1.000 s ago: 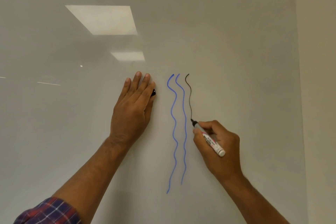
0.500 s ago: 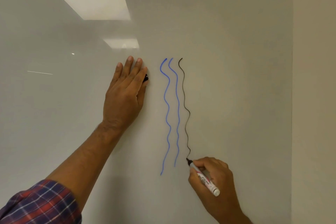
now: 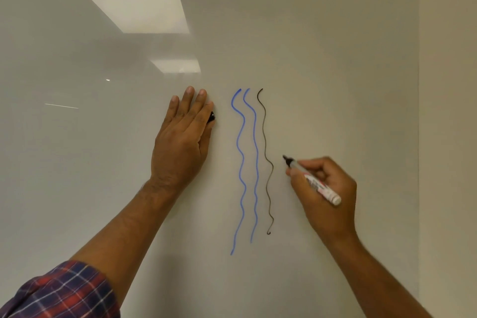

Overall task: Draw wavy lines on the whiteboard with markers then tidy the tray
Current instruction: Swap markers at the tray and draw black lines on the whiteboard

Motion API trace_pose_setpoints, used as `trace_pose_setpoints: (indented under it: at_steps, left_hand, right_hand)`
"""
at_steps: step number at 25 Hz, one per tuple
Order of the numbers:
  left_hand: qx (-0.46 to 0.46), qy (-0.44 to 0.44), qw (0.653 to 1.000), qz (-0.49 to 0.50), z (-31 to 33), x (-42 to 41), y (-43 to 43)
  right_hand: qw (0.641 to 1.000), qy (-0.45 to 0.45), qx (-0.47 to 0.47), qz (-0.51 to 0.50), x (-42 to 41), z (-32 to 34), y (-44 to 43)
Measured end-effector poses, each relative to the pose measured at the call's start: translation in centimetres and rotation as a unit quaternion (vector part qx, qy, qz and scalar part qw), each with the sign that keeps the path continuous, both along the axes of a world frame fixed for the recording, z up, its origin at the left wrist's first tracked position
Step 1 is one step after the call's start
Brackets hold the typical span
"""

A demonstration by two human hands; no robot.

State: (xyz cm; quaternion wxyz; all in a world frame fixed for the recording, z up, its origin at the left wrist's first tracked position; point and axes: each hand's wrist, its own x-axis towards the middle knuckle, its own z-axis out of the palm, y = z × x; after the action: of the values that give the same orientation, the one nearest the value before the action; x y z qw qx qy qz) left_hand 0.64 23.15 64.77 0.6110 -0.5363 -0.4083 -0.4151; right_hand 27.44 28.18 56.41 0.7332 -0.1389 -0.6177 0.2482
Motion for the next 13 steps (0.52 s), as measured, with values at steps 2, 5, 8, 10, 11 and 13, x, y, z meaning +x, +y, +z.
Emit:
trace_pose_setpoints:
  at_steps: [2,5,8,10,11,13]
  left_hand:
    - [0.002,0.0,1.0,0.0,-0.1,-0.1,0.0]
    - [0.006,0.002,1.0,0.001,-0.1,-0.1,0.0]
    - [0.009,0.002,1.0,0.0,-0.2,-0.1,0.0]
    - [0.009,0.002,1.0,0.001,-0.3,-0.1,0.1]
    - [0.009,0.002,1.0,0.002,-0.3,-0.1,0.1]
    - [0.01,0.002,1.0,0.002,-0.3,-0.1,0.1]
  right_hand:
    - [0.999,0.002,0.039,-0.014,-0.5,3.6,0.0]
    - [0.995,0.008,0.091,-0.037,-1.4,7.7,0.1]
    - [0.992,0.01,0.115,-0.053,-2.3,10.1,0.6]
    - [0.99,0.012,0.119,-0.07,-2.6,10.8,1.1]
    - [0.99,0.014,0.121,-0.077,-2.7,10.9,1.4]
    - [0.989,0.016,0.122,-0.087,-2.9,11.0,1.8]
